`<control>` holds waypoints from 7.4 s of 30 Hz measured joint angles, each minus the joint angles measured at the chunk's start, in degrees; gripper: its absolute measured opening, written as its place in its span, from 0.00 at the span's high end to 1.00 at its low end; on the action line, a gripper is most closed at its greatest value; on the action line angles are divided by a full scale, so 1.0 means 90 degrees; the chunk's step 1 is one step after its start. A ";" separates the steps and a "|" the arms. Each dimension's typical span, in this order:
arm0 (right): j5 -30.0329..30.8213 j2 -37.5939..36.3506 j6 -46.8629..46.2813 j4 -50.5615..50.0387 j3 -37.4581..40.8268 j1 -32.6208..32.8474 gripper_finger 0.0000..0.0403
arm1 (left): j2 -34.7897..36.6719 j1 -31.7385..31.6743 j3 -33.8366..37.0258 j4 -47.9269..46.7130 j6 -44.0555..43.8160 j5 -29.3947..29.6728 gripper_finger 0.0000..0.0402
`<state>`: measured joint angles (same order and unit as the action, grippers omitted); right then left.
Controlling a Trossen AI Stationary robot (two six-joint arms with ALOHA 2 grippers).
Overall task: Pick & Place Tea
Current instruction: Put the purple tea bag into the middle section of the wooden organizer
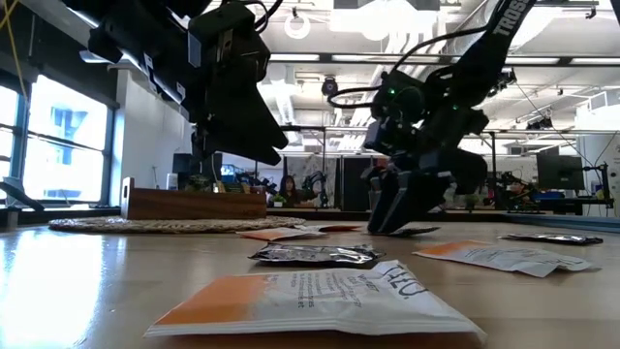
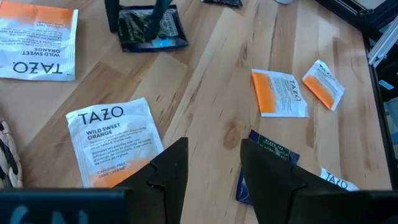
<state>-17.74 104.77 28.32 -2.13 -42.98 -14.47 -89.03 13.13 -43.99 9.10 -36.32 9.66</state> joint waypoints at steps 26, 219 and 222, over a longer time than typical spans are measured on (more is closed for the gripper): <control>0.2399 -0.0869 -0.0113 0.1582 0.0105 0.1314 0.97 | 0.0005 0.0000 0.0000 0.0526 -0.0128 0.1374 0.64; 0.0286 -0.0395 -0.1418 0.2422 0.0078 0.2942 0.66 | -0.1399 0.0345 -0.1655 -0.0569 0.0825 -0.0264 0.71; 0.0377 -0.0641 -0.1421 0.2068 0.0078 0.2944 0.66 | -0.1399 0.0157 -0.1850 -0.0675 0.0849 -0.0345 0.71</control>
<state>-14.34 99.00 15.53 16.48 -42.28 12.03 -101.62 14.54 -60.64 3.02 -28.68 6.56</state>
